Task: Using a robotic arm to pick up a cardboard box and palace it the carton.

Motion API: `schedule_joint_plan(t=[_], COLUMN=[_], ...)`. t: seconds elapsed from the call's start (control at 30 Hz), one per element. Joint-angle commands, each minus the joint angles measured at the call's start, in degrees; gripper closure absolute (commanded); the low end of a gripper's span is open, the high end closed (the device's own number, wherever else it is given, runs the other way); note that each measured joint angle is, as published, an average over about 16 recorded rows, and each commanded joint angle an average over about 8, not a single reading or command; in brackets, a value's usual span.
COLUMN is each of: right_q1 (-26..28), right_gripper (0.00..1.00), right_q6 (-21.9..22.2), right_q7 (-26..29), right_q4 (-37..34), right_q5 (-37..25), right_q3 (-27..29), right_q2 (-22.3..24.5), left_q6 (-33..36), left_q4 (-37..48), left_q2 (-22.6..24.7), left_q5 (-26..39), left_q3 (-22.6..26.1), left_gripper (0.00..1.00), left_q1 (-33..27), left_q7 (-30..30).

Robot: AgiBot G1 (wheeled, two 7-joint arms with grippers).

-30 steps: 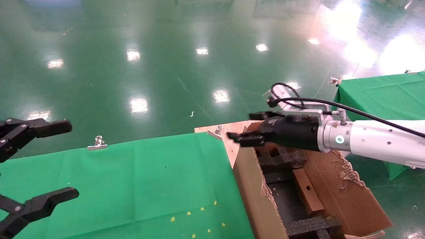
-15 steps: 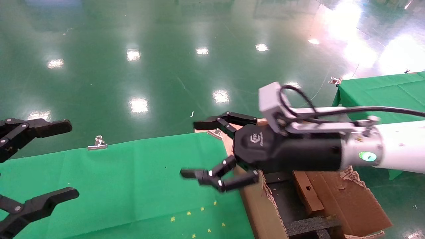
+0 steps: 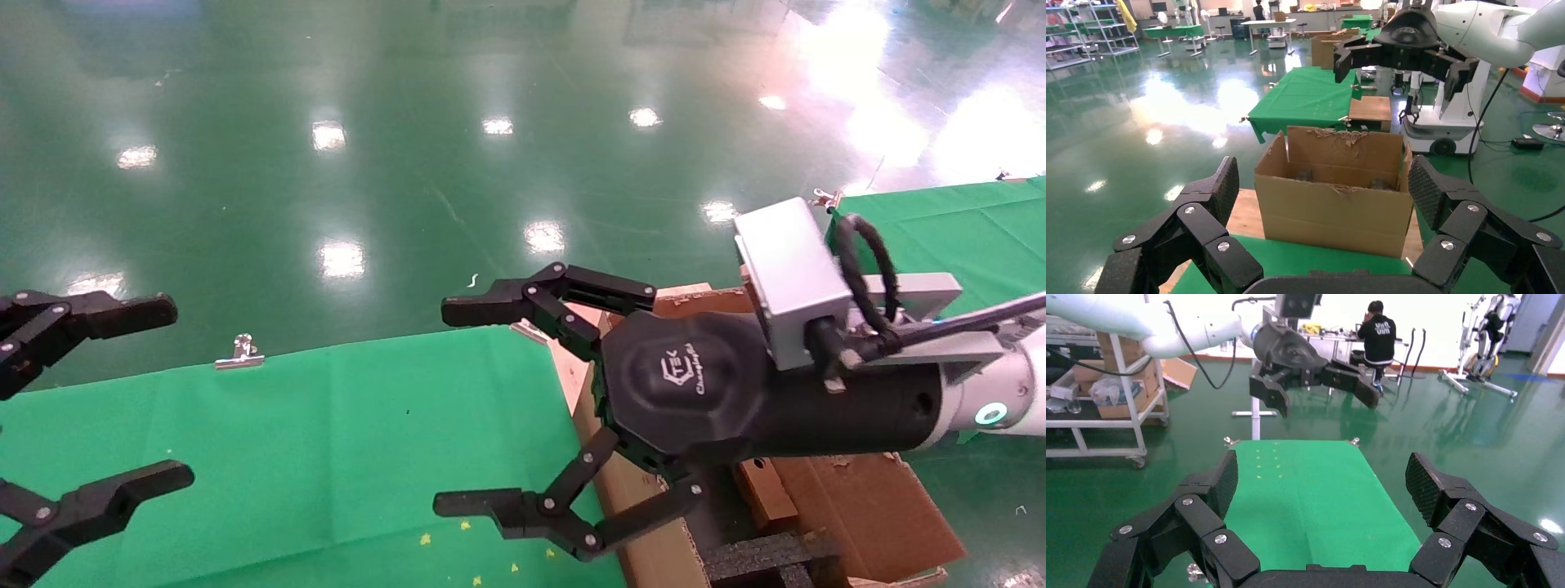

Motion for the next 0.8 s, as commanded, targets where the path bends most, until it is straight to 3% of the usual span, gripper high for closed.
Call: schedule_joint_plan(t=[0.03,0.8], right_q1=[0.1,0.65], right_gripper=[0.0,0.0], right_q6=[0.53,2.7], right_q7=[0.33,1.5], right_q4=[0.01,0.11], right_q5=[-0.47,-2.4], right_q3=[-0.38,-1.95], right_q2=[0.06,0.39], left_q6=[0.0,0.0], left_q4=[0.0,0.0], left_q2=[0.0,0.0], left_q5=[0.0,0.0], left_q3=[0.0,0.0], left_gripper=[0.0,0.0], left_q1=[0.0,0.0], left_q7=[0.0,0.0])
